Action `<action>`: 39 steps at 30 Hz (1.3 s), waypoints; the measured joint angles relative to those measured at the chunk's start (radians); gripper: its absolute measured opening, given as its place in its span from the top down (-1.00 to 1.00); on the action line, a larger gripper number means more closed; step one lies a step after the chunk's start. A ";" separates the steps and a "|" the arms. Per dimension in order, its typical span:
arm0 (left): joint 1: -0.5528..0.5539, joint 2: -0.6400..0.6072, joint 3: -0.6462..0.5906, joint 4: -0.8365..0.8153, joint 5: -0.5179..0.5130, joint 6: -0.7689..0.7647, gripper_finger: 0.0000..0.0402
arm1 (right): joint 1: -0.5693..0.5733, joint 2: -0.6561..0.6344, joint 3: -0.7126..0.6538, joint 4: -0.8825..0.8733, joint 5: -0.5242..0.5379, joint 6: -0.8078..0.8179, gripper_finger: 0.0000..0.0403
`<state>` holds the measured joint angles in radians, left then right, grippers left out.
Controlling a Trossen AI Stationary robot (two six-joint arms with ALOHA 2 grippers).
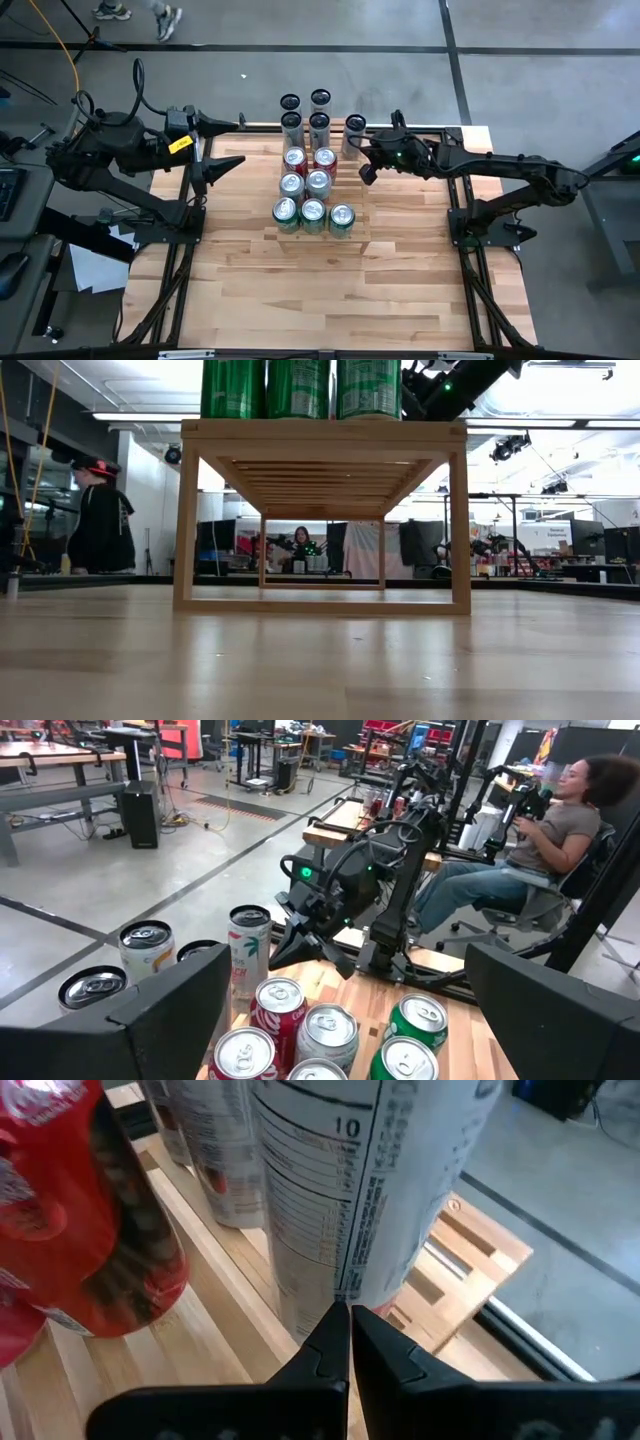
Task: Place canned beverage on shelf
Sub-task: Put the white pink soda can on the shelf aligned with the other white pink soda cans
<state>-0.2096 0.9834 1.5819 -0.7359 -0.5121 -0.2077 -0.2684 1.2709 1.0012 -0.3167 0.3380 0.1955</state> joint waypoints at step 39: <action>0.000 0.000 0.000 0.000 0.000 0.031 -0.95 | -0.138 -0.007 -0.002 0.163 -0.116 -0.163 1.00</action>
<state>-0.2096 0.9836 1.5818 -0.7360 -0.5121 -0.1770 -0.4064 1.2643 0.9993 -0.1537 0.2218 0.0324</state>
